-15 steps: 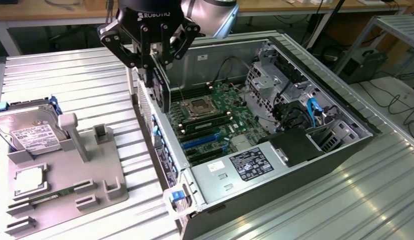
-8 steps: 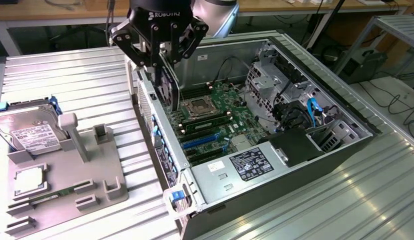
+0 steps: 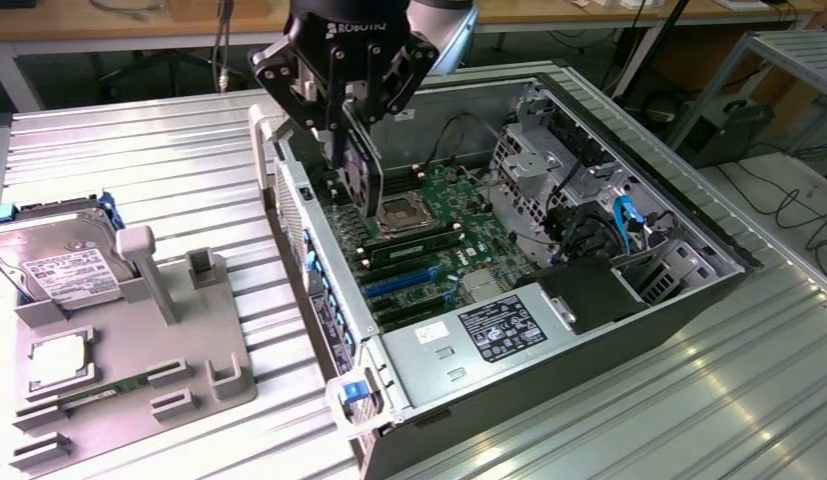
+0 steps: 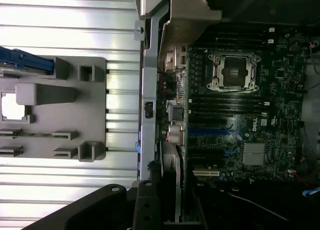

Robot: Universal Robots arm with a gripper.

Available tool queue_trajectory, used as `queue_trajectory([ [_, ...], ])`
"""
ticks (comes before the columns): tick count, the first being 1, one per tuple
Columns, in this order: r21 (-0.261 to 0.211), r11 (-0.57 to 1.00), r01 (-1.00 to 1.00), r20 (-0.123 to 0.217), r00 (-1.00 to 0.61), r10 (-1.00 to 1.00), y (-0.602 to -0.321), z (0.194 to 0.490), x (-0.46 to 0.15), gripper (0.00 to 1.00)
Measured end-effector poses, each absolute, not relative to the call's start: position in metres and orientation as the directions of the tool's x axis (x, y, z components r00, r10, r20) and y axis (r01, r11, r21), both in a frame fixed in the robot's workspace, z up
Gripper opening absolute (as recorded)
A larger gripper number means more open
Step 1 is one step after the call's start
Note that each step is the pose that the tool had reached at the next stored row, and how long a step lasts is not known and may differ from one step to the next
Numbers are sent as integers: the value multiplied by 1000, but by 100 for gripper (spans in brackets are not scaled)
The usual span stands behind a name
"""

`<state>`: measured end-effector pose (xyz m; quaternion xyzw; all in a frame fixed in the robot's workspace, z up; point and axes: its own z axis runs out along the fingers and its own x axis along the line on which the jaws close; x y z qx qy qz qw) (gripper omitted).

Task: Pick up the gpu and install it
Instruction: 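Pick up the gpu and move the gpu toward the slot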

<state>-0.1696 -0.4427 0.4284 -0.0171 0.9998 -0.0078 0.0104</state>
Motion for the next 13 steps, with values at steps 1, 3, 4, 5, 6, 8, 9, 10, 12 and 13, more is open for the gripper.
queue_trajectory([
  [1,-16,999,-34,-21,-999,-34,-443,428,-168,28],
  [3,-16,999,-34,-20,-999,-34,-443,428,-165,28],
  [4,-16,999,-34,-20,-999,-34,-443,428,-163,28],
  [5,-16,999,-34,-21,-999,-34,-443,428,-161,28],
  [6,-16,999,-34,-21,-999,-34,-443,428,-159,28],
  [8,-16,999,-34,-21,-999,-34,-443,428,-155,28],
  [9,-16,999,-34,-21,-999,-34,-443,428,-152,28],
  [10,-16,999,-34,-21,-999,-34,-443,428,-149,28],
  [12,-16,999,-34,-21,-999,-34,-443,428,-143,28],
  [13,-16,999,-34,-21,-999,-34,-443,428,-138,28],
])
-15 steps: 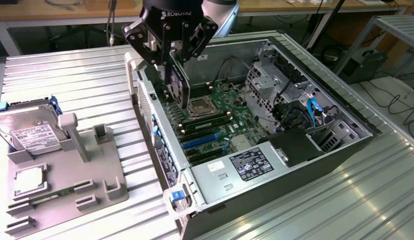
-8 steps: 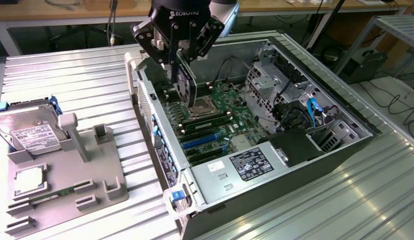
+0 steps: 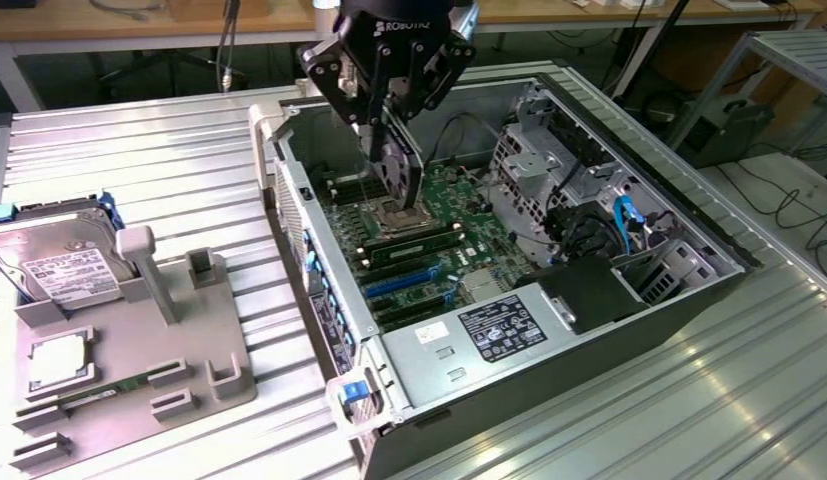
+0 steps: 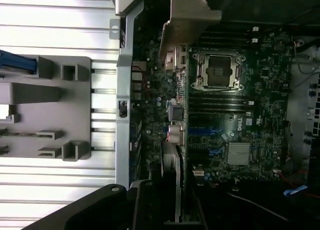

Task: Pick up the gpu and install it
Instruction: 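Pick up the gpu and move the gpu toward the slot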

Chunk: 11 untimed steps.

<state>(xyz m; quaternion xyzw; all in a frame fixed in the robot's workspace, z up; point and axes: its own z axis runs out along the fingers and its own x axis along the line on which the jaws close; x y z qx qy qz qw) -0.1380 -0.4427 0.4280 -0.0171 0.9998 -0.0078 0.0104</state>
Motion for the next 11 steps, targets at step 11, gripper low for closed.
queue_trajectory([
  [11,-16,999,-34,-21,-999,-34,-443,427,-93,28],
])
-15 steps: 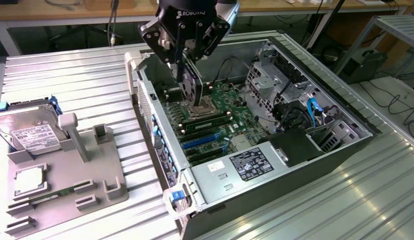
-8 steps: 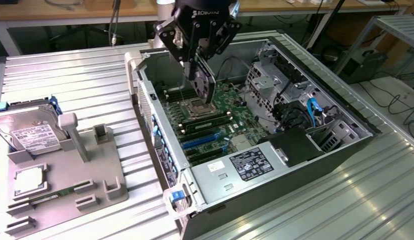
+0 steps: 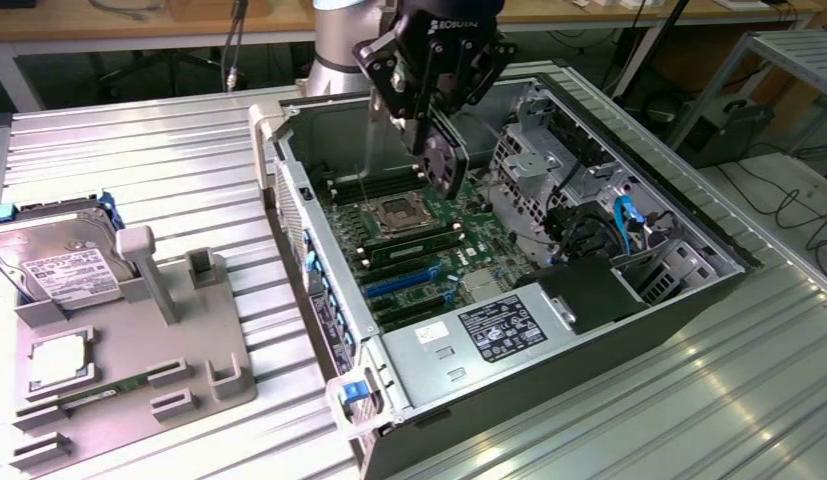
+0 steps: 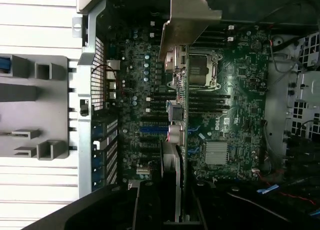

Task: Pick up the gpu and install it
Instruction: 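Pick up the gpu and move the gpu toward the slot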

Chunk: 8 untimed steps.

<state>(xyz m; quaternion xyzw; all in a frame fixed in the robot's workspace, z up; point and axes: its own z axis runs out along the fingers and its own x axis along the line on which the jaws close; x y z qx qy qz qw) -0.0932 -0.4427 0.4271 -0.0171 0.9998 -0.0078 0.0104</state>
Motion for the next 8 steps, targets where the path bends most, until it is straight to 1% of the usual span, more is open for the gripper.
queue_trajectory([
  [8,-16,999,-34,-21,-999,-34,-443,425,-63,28],
])
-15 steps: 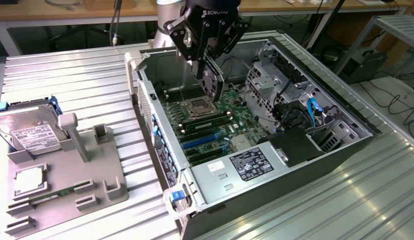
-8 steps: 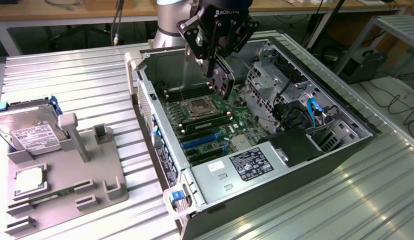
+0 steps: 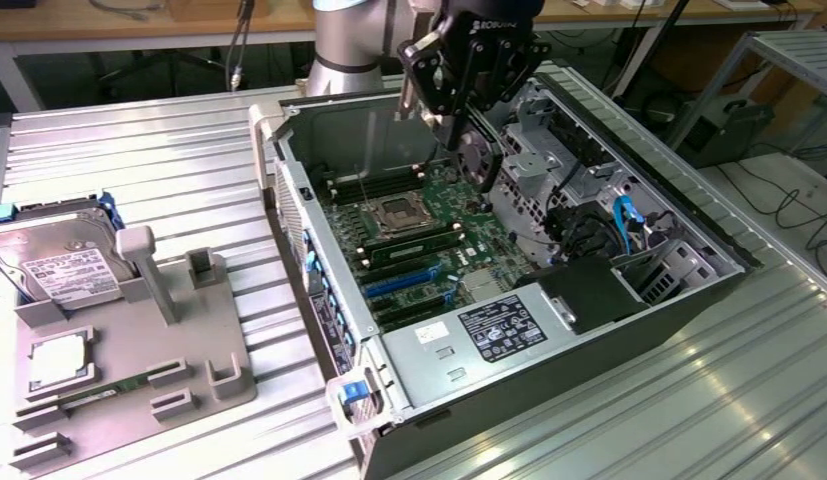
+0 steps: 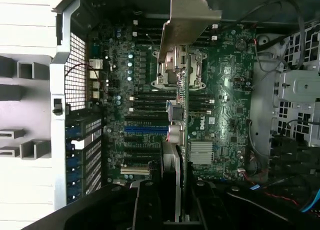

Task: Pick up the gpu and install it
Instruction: 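Pick up the gpu and move the gpu toward the slot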

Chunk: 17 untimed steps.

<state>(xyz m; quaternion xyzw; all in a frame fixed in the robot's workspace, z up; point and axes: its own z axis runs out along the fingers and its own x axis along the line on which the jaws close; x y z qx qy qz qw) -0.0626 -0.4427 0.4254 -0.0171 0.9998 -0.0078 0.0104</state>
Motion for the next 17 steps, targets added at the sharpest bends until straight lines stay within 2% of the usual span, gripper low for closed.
queue_trajectory([
  [17,-16,999,-34,-20,-999,-34,-443,425,-47,28],
])
